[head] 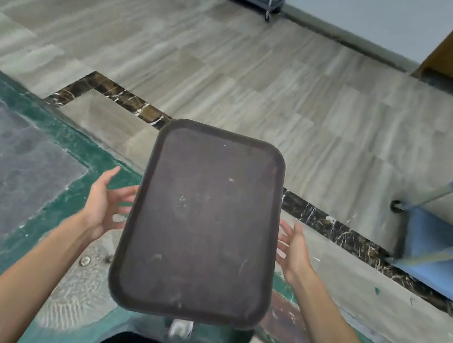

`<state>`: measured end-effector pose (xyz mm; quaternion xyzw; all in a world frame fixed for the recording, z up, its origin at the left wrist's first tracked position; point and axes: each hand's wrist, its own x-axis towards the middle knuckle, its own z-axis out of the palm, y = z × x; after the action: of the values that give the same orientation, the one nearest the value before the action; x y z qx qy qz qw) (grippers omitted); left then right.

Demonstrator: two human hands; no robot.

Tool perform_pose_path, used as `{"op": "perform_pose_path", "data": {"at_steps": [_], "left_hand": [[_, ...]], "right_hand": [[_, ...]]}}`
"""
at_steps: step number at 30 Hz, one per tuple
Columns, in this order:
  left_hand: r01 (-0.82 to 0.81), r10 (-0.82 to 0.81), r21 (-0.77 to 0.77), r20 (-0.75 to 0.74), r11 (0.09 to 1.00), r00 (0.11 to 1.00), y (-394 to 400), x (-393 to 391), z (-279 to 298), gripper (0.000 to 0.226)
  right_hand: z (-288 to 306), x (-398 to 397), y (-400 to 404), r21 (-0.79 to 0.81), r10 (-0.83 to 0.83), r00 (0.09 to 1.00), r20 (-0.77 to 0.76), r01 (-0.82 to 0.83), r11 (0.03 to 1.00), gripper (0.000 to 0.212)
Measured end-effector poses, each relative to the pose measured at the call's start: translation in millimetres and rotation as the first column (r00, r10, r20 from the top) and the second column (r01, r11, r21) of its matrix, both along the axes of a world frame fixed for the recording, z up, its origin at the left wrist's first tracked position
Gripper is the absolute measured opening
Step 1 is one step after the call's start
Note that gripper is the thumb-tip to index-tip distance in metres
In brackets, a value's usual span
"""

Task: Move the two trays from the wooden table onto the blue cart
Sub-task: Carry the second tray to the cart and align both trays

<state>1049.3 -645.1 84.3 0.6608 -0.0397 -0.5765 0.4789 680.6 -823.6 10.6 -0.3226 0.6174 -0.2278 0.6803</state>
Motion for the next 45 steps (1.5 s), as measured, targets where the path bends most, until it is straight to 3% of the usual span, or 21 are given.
{"op": "perform_pose_path", "data": {"at_steps": [11, 22, 33, 45], "left_hand": [[0.371, -0.373, -0.037, -0.061, 0.928, 0.926, -257, -77, -10, 0.069], [0.752, -0.751, 0.021, -0.047, 0.659, 0.659, -496, -239, -4, 0.07], [0.941, -0.94, 0.012, -0.047, 0.337, 0.337, -588, -467, 5, 0.064], [0.976, -0.976, -0.014, -0.028, 0.216, 0.216, -617, -740, 8, 0.066]], "right_hand": [[12, -122, -95, -0.032, -0.398, 0.917, -0.026, 0.397, 0.917, 0.055], [33, -245, -147, -0.023, -0.755, 0.648, -0.101, 0.757, 0.653, 0.054], [31, -386, -112, -0.014, -0.945, 0.31, -0.1, 0.95, 0.313, 0.054], [39, -612, -114, -0.016, -0.977, 0.198, -0.082, 0.98, 0.2, 0.054]]}}
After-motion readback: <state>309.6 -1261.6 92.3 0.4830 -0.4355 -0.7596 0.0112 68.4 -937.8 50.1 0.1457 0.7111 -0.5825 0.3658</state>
